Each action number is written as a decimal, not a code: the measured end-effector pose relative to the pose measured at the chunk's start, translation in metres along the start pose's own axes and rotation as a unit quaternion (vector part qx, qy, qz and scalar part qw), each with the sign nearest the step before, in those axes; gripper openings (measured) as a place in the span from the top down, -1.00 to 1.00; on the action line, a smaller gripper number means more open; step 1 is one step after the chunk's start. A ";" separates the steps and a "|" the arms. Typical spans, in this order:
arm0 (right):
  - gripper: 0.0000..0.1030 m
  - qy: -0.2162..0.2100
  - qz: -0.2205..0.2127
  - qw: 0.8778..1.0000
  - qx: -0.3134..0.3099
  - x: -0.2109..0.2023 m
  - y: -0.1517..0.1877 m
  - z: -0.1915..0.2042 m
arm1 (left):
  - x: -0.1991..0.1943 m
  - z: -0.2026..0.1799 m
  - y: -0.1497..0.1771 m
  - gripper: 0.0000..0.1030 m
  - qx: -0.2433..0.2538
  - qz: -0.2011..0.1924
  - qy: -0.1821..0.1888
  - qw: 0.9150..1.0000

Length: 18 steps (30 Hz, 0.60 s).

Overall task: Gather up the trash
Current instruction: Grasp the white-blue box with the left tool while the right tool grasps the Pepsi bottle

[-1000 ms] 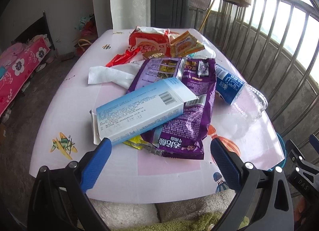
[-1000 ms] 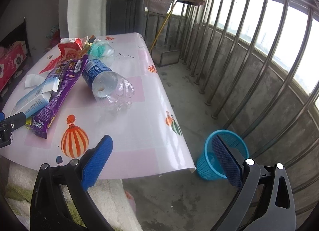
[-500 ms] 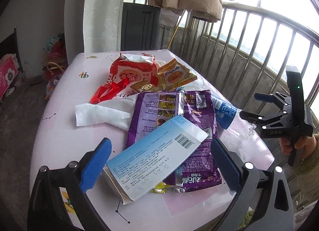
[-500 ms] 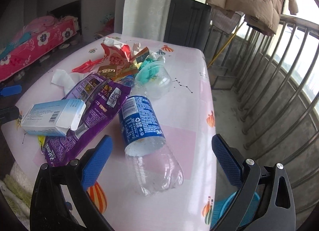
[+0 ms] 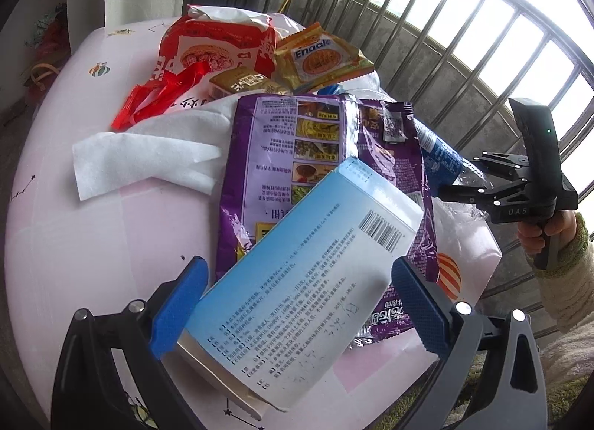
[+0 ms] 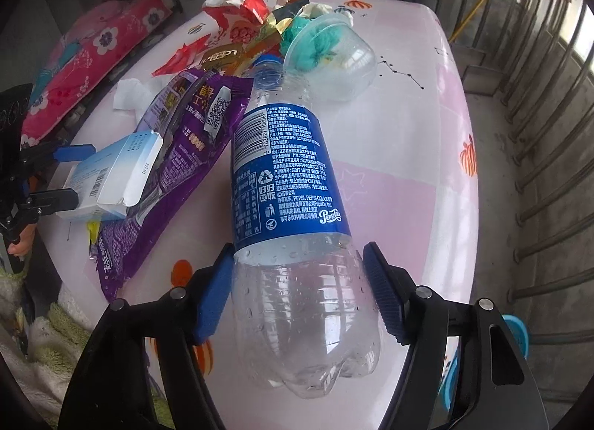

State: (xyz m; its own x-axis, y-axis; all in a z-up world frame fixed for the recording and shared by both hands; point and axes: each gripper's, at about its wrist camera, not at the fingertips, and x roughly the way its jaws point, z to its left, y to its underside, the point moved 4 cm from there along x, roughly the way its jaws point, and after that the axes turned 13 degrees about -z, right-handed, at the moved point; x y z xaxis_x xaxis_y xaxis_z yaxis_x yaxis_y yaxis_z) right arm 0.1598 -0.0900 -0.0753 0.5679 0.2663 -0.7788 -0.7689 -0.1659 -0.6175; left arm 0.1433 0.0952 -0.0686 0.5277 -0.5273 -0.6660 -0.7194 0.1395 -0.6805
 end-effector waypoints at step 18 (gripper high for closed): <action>-0.57 0.006 0.017 0.999 0.046 -0.018 0.025 0.012 | -0.024 -0.037 0.042 -0.88 0.066 0.006 0.003 0.998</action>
State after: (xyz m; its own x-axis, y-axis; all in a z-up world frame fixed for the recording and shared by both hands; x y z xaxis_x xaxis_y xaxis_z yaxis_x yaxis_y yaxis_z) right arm 0.1265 -0.0877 -0.0753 0.5443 0.2501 -0.8008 -0.8110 -0.0872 -0.5785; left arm 0.0837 0.0825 -0.0696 0.5171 -0.5294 -0.6726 -0.6597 0.2542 -0.7072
